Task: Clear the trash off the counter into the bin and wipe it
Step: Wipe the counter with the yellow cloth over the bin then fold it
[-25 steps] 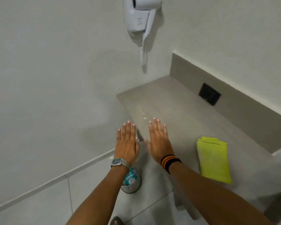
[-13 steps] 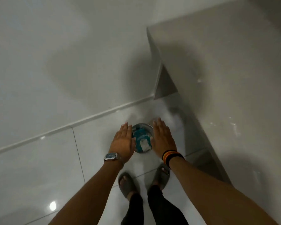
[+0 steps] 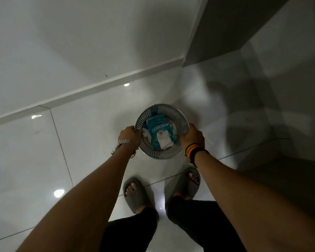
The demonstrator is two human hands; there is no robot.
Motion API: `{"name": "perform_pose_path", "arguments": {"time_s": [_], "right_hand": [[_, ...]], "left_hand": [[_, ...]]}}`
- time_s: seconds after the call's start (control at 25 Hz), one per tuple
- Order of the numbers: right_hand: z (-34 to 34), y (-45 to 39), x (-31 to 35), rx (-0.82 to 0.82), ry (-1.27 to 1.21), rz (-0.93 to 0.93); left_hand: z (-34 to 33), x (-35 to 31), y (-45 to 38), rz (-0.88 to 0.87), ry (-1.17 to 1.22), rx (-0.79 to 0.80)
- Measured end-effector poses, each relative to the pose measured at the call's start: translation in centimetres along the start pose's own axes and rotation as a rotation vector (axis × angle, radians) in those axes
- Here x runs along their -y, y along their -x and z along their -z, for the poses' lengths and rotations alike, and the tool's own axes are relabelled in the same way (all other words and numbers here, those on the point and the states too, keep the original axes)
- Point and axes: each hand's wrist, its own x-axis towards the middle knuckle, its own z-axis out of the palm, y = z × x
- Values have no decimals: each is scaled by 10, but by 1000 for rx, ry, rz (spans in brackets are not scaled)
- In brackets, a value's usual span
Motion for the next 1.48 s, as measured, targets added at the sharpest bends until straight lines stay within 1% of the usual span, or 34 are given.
{"name": "perform_pose_path", "arguments": {"time_s": [0.08, 0.2, 0.28, 0.44, 0.56, 0.68, 0.8, 0.84, 0.88, 0.96, 1.04, 1.08, 1.12, 1.16, 1.24, 1.28, 1.32, 1.36, 1.44, 1.48], "right_hand": [[10, 12, 0, -19, -8, 29], [48, 58, 19, -40, -20, 72], [80, 98, 37, -48, -8, 111], [165, 199, 88, -62, 1, 203], [222, 281, 112, -109, -26, 252], [258, 332, 122, -155, -31, 277], [282, 363, 120, -177, -115, 325], [292, 369, 113, -196, -151, 366], [304, 373, 102, -252, -173, 415], [337, 380, 66, -446, -175, 470], [381, 375, 19, -688, -190, 443], [403, 369, -8, -769, -173, 390], [424, 361, -38, -801, -114, 324], [440, 352, -68, -768, -25, 250], [454, 340, -121, -593, 148, 134], [451, 338, -141, -510, 215, 110], [445, 339, -161, -486, 252, 122], [437, 343, -176, -518, 265, 167], [422, 357, -194, -632, 251, 259], [416, 361, -199, -681, 261, 274]], "left_hand": [[3, -3, 16, -17, 31, -65], [39, -15, 69, -50, 85, -135], [76, -25, 116, -76, 103, -160], [171, -59, 235, -118, 212, -247], [224, -75, 315, -150, 201, -311], [250, -91, 364, -156, 226, -307], [250, -97, 382, -185, 224, -277], [247, -99, 385, -202, 218, -273], [240, -100, 388, -212, 206, -266], [222, -102, 398, -229, 192, -250], [207, -105, 409, -222, 213, -227], [200, -104, 411, -223, 220, -223], [190, -104, 414, -221, 223, -226], [181, -104, 420, -214, 221, -235], [163, -105, 436, -183, 209, -273], [157, -106, 445, -170, 202, -298], [148, -104, 450, -156, 203, -317], [141, -102, 455, -131, 203, -326], [126, -90, 455, -99, 208, -341], [118, -83, 456, -91, 211, -345]]}}
